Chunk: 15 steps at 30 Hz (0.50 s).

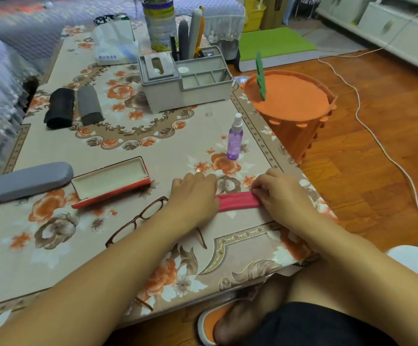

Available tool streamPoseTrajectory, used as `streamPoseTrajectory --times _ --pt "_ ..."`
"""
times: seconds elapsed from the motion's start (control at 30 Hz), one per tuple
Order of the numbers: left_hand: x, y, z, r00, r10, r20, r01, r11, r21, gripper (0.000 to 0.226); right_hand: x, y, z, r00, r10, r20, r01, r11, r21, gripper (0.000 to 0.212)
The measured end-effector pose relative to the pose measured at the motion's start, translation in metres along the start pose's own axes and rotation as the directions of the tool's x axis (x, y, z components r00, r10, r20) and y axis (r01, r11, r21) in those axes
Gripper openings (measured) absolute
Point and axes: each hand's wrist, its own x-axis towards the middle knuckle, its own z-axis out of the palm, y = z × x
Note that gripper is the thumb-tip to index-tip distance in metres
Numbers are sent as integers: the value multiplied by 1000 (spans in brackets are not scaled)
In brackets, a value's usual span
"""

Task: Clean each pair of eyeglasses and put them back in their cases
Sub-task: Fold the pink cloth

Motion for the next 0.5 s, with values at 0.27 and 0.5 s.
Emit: streamPoseTrajectory --times 0.27,0.5 --pt "-9 11 -1 947 315 -58 -314 949 22 32 -8 0 -7 992 -112 -54 113 994 7 12" --pt "11 -1 -14 944 327 26 -326 944 -46 14 -10 -11 -16 965 -189 180 204 976 -73 29"
